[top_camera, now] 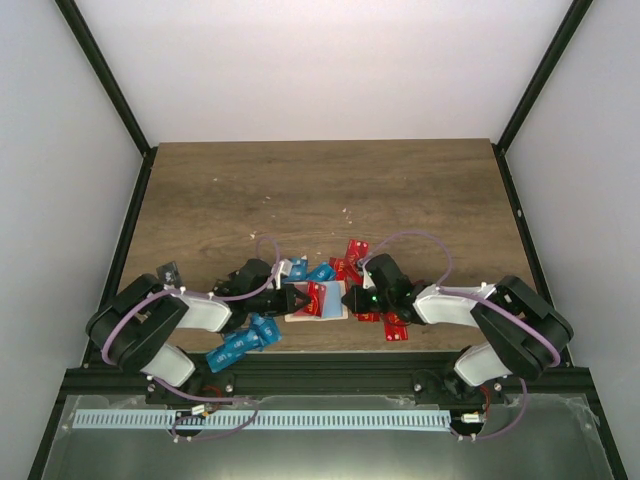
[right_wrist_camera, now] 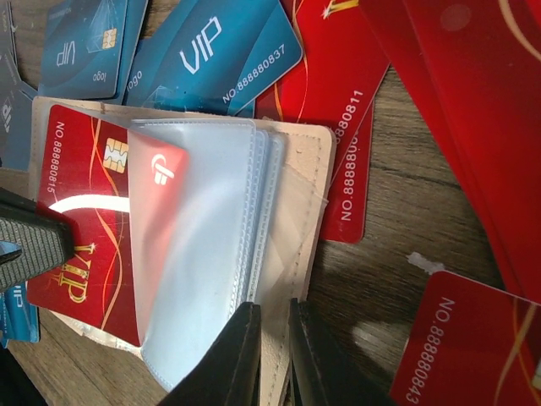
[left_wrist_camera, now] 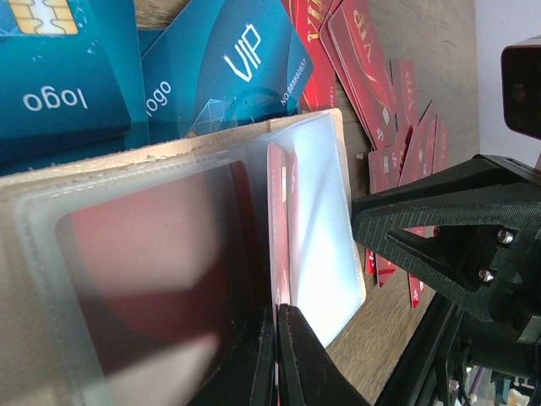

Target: Put the credit cards into the card holder

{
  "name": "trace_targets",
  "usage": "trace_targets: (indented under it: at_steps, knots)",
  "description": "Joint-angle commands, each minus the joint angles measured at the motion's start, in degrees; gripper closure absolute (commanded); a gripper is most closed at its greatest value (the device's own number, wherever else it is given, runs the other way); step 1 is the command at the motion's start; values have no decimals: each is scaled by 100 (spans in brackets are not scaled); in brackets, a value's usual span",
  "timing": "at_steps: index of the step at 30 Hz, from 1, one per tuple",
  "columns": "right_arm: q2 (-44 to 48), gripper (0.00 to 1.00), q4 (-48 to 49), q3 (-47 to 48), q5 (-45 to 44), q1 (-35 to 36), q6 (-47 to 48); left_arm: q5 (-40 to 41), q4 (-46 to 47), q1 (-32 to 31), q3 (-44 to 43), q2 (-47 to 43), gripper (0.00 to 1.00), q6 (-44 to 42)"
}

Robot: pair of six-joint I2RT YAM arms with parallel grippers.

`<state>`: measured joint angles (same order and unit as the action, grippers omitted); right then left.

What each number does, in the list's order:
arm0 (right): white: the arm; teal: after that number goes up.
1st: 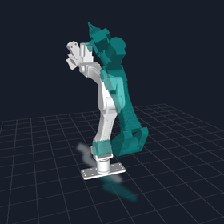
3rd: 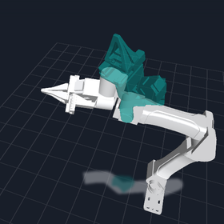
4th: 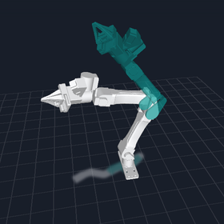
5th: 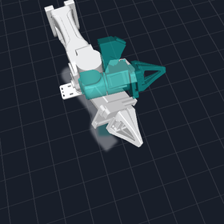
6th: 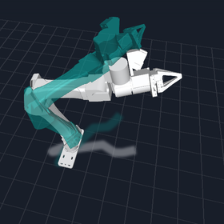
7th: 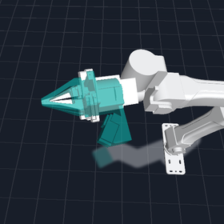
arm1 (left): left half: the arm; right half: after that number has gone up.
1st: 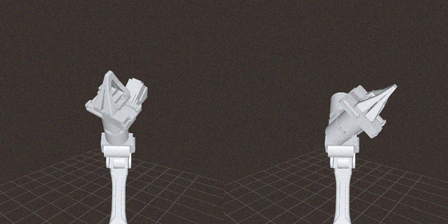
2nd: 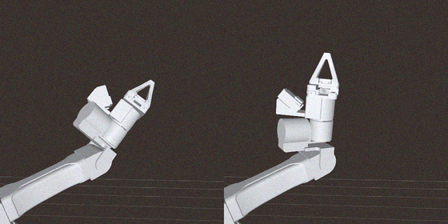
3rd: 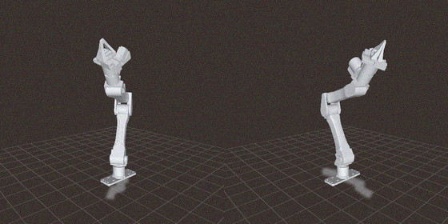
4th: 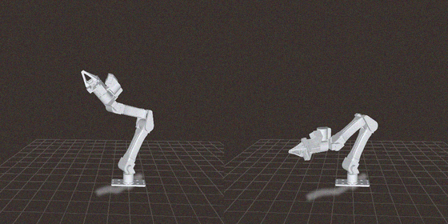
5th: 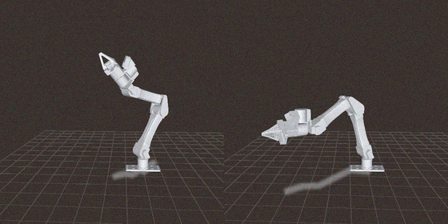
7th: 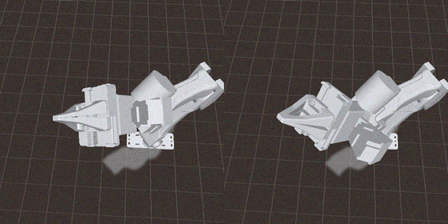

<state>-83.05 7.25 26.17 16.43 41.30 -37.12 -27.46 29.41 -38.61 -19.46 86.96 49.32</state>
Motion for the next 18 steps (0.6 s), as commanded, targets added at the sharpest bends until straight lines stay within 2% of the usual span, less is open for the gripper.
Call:
trace_targets:
  at_steps: [1,18]
  knots:
    - [-140,88,-441,-250,371,62,-65,233,-76,-5,-84,2,96,-45]
    - [-80,88,-374,-398,552,71,-379,847,484,-597,92,208,96,636]
